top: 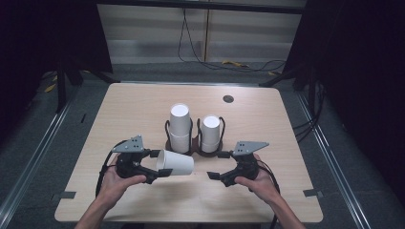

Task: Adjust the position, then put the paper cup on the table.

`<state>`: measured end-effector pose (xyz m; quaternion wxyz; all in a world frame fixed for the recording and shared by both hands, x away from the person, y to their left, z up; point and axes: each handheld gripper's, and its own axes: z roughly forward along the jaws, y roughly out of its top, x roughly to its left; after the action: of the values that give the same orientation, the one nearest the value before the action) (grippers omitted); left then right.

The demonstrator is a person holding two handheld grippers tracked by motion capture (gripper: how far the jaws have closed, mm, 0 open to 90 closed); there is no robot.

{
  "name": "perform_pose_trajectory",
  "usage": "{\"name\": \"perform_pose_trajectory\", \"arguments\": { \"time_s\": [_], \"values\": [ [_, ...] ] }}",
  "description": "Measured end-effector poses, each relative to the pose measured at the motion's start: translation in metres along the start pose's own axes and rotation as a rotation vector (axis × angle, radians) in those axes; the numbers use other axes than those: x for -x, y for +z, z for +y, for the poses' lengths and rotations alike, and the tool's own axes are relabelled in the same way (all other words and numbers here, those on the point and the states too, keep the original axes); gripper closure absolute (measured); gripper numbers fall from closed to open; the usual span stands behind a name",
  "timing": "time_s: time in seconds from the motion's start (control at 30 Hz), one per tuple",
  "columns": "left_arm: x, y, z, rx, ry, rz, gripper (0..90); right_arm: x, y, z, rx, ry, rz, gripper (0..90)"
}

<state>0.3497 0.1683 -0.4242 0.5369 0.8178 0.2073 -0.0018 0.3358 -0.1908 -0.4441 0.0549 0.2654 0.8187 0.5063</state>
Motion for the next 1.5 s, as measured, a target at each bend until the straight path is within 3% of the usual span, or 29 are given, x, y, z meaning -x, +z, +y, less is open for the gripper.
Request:
{"name": "perform_pose_trajectory", "arguments": {
  "time_s": [0.1,0.2,0.5,0.6,0.83,1.03,1.27,1.37,1.5],
  "values": [
    [0.000,-0.005,0.003,-0.011,0.011,0.023,24.3,0.005,-0.004,0.000,0.011,0.031,-0.044,14.6],
    [-0.003,-0.011,0.004,-0.036,0.015,0.048,24.3,0.007,-0.009,0.001,0.009,0.032,-0.075,14.4],
    [-0.021,-0.032,-0.001,-0.071,-0.053,0.143,24.4,0.014,-0.019,-0.012,-0.002,0.089,-0.166,14.0],
    [-0.024,-0.038,-0.002,-0.097,-0.045,0.165,24.3,0.013,-0.020,-0.013,-0.023,0.079,-0.175,14.0],
    [-0.033,-0.045,-0.003,-0.146,-0.049,0.227,24.3,0.015,-0.028,-0.023,0.014,0.091,-0.224,14.0],
    [-0.045,-0.051,-0.002,-0.172,-0.077,0.276,24.3,0.020,-0.035,-0.031,0.066,0.099,-0.299,14.0],
    [-0.054,-0.056,-0.007,-0.215,-0.102,0.334,24.3,0.022,-0.041,-0.033,0.097,0.107,-0.327,13.8],
    [-0.055,-0.059,-0.007,-0.232,-0.105,0.352,24.3,0.021,-0.043,-0.032,0.103,0.099,-0.310,13.5],
    [-0.059,-0.061,-0.004,-0.252,-0.099,0.372,24.3,0.019,-0.043,-0.033,0.109,0.089,-0.356,13.8]
  ]
}}
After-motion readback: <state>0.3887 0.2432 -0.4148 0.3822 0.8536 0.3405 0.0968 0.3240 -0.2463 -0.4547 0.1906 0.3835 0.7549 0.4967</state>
